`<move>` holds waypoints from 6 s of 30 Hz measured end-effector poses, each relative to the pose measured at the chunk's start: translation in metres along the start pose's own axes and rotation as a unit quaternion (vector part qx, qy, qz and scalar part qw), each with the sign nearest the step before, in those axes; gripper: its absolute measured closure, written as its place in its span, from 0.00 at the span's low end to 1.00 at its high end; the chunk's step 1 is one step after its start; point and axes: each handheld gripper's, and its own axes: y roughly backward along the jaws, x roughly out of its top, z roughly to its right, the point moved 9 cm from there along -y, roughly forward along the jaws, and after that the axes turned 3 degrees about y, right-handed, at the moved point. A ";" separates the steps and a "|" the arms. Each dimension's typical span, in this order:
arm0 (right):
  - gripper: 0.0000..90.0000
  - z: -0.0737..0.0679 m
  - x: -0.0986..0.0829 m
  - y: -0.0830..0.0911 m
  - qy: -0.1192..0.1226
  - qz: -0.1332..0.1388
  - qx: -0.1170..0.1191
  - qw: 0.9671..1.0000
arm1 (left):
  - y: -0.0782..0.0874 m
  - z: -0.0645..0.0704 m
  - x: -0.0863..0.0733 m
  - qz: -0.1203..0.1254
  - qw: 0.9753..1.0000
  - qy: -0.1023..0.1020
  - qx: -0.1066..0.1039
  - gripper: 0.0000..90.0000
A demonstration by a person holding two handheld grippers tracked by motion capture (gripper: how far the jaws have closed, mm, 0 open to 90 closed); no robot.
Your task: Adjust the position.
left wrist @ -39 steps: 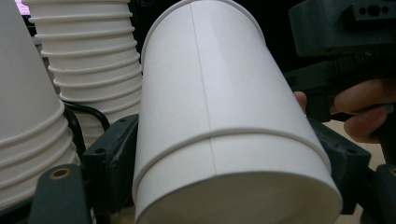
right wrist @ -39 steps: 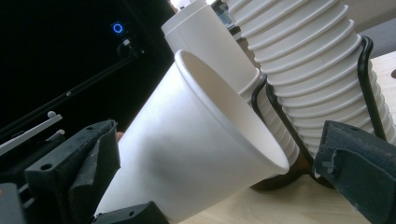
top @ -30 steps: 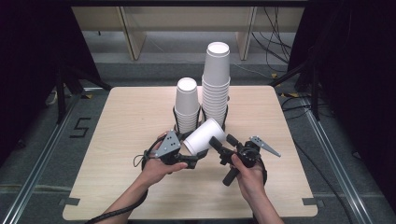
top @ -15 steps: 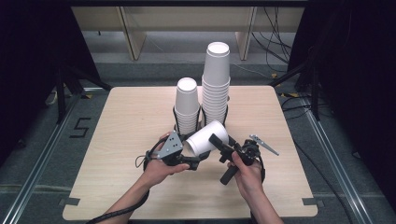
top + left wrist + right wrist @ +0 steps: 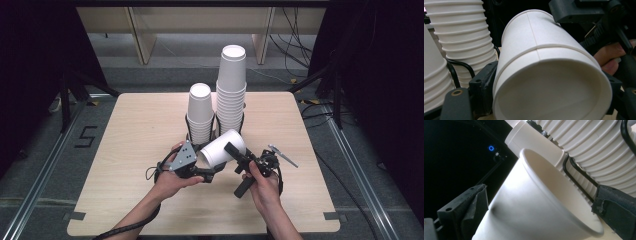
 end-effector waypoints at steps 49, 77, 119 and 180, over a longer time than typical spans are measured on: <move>0.00 0.010 0.002 0.002 -0.039 0.006 -0.015 0.999 | 0.001 -0.005 0.001 0.006 1.000 0.002 0.008 0.24; 0.01 0.010 -0.011 0.003 -0.143 0.012 0.020 0.989 | -0.002 -0.008 0.005 0.020 1.000 0.011 0.019 0.24; 0.15 0.000 -0.007 -0.005 -0.064 0.006 0.030 0.997 | -0.013 0.007 -0.004 -0.010 1.000 0.004 0.003 0.23; 0.19 0.009 0.020 0.007 0.127 0.010 -0.028 0.991 | 0.038 -0.023 -0.029 -0.065 0.997 0.033 0.032 0.11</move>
